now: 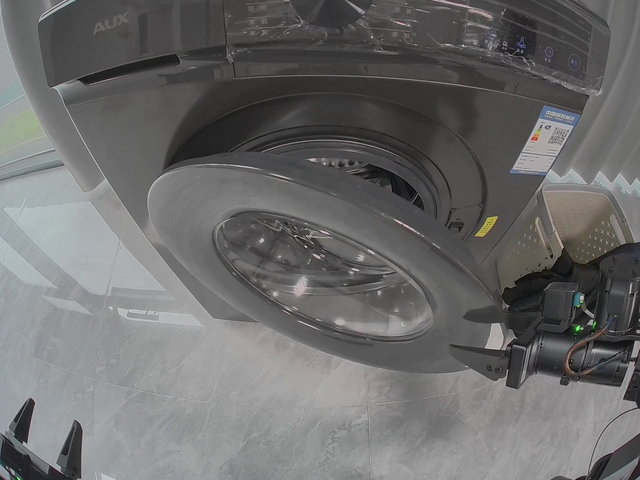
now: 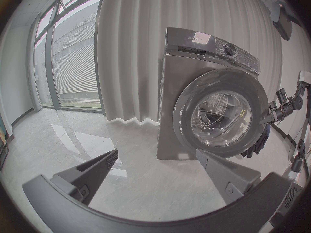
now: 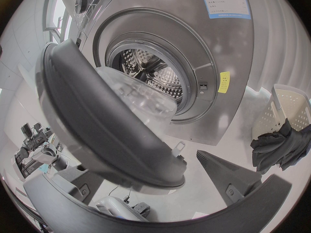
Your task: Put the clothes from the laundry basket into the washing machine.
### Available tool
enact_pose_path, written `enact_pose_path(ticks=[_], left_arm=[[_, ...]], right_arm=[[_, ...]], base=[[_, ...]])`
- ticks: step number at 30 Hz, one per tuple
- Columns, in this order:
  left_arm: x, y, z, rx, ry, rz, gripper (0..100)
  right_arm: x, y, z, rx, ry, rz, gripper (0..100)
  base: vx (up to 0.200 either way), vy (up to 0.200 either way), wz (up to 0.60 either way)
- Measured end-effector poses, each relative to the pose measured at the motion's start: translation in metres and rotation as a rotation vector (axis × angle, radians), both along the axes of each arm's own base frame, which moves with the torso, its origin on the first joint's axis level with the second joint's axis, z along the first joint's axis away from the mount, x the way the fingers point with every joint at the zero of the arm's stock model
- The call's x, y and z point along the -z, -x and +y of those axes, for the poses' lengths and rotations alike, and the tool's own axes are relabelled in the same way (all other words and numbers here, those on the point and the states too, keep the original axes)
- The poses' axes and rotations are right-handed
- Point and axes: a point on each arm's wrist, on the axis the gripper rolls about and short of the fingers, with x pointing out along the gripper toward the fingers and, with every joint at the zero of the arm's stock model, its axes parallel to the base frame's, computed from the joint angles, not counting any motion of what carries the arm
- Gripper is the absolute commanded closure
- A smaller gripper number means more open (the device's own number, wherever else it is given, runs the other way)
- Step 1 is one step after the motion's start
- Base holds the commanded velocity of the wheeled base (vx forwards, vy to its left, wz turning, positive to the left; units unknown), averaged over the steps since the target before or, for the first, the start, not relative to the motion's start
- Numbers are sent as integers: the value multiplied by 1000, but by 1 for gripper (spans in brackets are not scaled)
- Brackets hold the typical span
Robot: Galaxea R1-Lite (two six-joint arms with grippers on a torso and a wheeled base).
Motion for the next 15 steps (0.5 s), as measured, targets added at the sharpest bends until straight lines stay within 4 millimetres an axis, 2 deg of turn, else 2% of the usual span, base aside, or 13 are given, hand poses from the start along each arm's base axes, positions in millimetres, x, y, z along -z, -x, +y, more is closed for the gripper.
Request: enact_pose_path(ticks=[6,15], left_arm=[[0,0,0,0,0,0,0],[0,0,0,0,0,0,0]], right_arm=[[-7,-8,4,4,-13,-21,0],[-1,-5,16,-48,2,5,0]], base=[[-200,0,0],[0,0,0]])
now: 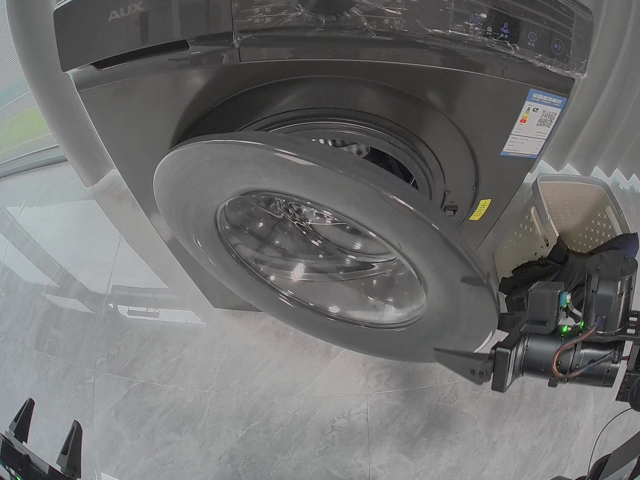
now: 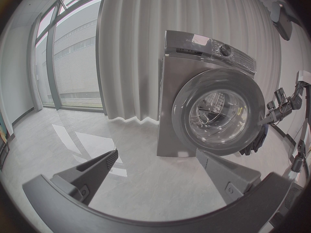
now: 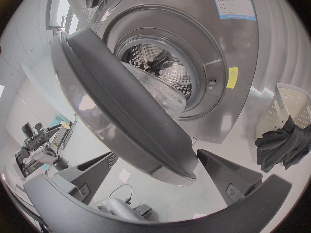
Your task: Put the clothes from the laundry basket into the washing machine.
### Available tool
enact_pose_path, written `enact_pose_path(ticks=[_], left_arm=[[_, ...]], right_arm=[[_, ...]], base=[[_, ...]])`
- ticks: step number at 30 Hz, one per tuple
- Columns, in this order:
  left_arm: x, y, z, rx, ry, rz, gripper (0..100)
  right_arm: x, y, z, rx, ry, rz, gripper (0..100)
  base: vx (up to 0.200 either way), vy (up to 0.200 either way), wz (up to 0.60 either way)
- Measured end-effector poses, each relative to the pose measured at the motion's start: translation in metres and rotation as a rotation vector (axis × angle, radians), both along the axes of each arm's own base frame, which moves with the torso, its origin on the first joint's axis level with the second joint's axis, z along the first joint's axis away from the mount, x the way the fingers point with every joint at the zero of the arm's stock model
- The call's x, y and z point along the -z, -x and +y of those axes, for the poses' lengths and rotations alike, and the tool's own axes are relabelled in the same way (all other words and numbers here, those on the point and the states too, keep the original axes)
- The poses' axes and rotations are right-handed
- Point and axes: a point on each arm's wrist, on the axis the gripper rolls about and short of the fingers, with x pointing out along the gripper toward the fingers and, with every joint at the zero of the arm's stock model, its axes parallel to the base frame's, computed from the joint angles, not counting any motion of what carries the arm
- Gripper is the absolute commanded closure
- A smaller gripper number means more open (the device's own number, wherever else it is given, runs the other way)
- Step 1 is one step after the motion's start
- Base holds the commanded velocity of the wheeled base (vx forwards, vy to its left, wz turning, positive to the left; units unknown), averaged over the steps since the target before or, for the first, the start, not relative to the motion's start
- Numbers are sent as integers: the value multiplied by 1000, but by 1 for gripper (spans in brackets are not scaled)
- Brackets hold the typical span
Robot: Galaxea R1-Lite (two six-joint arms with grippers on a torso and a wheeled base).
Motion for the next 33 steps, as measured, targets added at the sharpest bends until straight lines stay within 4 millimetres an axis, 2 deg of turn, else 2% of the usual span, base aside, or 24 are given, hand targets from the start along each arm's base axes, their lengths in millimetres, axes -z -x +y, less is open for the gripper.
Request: enact_pose_path(ticks=[8,15,18,22,25,33], left_arm=[[0,0,0,0,0,-1,0],[0,0,0,0,0,-1,0],[0,0,0,0,0,-1,0],[0,0,0,0,0,0,0],[0,0,0,0,0,0,0],[0,0,0,0,0,0,0]], right_arm=[[13,19,-4,-44,25,38,0],[40,46,-29,-23,89,110,0],[50,51,-43,36,109,140,0],[51,45,-59,139,105,148,0],[44,33,-64,204,85,127,0],[13,-10,-57,253,35,36,0]], base=[[0,0,0],[0,0,0],[0,0,0],[0,0,0],[0,0,0],[0,0,0]])
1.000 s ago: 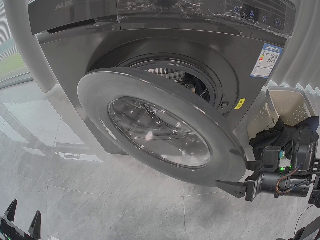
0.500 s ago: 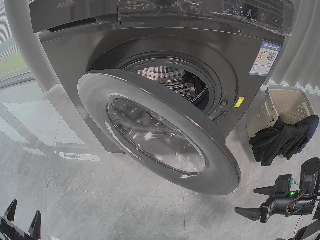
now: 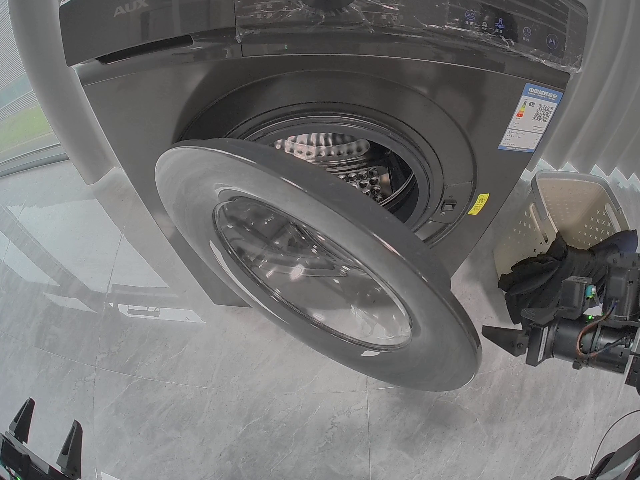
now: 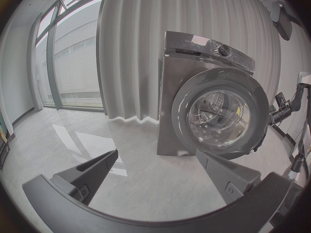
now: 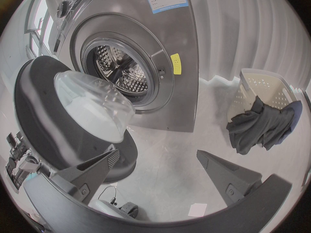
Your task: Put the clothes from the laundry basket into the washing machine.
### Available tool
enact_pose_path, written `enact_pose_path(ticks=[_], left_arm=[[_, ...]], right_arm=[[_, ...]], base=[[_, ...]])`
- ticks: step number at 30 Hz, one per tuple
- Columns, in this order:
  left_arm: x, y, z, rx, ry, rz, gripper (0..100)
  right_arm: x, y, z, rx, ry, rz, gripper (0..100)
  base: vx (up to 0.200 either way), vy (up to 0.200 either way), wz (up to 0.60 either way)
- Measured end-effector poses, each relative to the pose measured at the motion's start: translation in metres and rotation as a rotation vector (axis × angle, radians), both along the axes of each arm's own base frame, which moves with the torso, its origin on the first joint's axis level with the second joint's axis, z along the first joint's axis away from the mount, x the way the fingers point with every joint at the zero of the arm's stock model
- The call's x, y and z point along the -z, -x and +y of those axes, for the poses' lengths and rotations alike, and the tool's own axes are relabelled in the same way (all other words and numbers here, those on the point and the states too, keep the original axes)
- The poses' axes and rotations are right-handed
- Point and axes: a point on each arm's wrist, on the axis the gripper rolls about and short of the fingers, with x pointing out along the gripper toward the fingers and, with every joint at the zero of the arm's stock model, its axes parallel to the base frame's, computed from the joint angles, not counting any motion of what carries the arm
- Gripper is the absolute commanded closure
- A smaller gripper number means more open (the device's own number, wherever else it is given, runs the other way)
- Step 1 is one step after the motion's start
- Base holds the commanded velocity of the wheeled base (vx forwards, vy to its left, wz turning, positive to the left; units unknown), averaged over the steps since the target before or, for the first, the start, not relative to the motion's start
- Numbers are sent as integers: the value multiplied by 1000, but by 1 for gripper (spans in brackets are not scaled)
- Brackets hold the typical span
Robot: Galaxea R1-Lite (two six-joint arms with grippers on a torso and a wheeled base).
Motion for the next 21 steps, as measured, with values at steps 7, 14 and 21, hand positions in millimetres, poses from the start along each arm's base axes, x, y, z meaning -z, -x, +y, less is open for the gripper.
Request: enact_pose_path(ticks=[7,14,21], left_arm=[[0,0,0,0,0,0,0],[0,0,0,0,0,0,0],[0,0,0,0,0,0,0]], right_arm=[[4,-10,25,-94,6,30,0],[18,6,41,-195,32,83,0],[18,19,42,-221,35,71,0]], base=[[0,0,0],[0,0,0],[0,0,0]])
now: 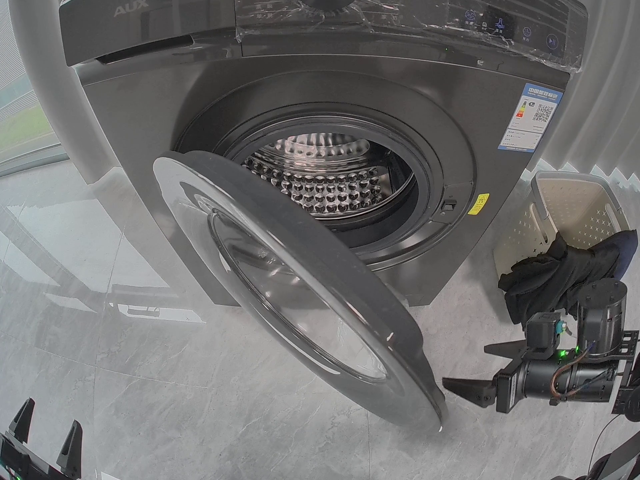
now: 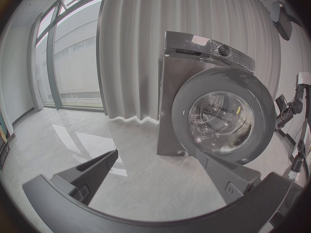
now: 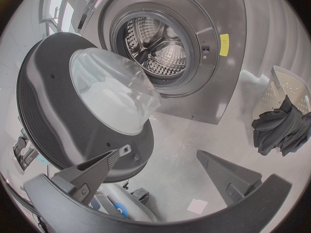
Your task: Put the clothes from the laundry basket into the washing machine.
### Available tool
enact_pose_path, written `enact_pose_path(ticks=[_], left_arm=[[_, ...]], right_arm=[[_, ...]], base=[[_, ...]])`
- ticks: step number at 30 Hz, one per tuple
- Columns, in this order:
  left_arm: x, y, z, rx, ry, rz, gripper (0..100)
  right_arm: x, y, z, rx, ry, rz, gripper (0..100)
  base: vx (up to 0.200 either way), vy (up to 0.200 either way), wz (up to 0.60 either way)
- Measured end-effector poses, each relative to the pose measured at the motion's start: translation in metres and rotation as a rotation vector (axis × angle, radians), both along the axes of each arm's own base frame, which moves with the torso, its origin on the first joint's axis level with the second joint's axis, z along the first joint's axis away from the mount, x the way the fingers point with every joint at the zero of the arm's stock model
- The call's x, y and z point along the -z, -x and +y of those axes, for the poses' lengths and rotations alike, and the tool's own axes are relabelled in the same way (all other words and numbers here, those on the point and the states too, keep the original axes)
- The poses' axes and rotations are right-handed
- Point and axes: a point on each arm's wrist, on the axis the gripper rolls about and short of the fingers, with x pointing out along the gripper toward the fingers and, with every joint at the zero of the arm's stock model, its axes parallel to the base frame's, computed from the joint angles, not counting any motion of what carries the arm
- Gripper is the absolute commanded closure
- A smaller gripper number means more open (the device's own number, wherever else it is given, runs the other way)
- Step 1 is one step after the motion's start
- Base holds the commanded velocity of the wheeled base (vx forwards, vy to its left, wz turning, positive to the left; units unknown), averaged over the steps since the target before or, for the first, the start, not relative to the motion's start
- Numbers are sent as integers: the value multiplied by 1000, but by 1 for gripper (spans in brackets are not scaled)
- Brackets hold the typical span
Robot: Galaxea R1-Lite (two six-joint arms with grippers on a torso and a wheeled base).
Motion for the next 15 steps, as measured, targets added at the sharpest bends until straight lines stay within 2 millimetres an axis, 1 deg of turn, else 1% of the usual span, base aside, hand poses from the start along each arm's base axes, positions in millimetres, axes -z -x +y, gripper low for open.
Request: enact_pose_path(ticks=[3,7,12,15], left_arm=[[0,0,0,0,0,0,0],[0,0,0,0,0,0,0],[0,0,0,0,0,0,0],[0,0,0,0,0,0,0]], right_arm=[[-8,-10,-1,56,-15,-29,0],[-18,-32,2,136,-38,-58,0],[-30,-64,14,200,-69,-94,0],[-29,-78,22,214,-71,-95,0]], base=[[0,0,0],[0,0,0],[0,0,0],[0,0,0]])
